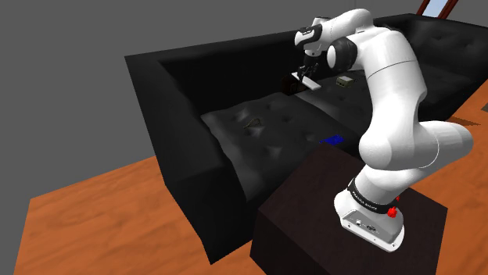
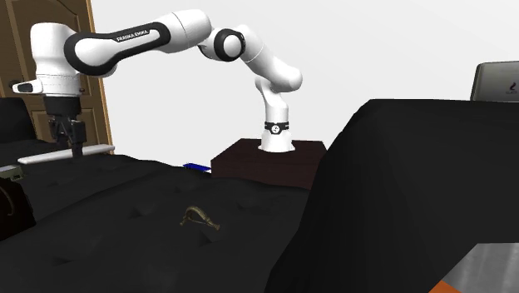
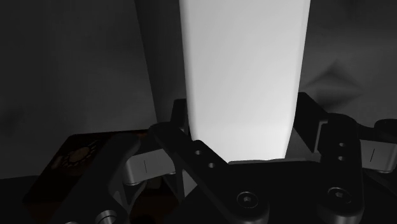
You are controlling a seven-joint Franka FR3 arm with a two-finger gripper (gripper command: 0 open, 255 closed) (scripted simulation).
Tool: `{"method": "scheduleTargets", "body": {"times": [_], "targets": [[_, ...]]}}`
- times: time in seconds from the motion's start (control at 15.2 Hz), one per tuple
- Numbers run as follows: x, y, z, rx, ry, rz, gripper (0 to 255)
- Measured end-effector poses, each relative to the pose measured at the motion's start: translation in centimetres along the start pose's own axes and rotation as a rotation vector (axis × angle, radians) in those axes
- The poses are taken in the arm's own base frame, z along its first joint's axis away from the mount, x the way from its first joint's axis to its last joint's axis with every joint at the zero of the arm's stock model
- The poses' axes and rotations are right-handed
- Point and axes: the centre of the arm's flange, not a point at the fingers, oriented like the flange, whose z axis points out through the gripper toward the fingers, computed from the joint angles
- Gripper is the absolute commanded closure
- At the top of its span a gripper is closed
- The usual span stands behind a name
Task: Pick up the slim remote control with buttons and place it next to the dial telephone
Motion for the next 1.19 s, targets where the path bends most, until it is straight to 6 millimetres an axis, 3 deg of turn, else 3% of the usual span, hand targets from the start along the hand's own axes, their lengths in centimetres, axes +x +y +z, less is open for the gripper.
{"method": "scheduleTargets", "body": {"times": [1.19], "targets": [[-0.4,0.0,9.4,0.000,0.000,0.000,255]]}}
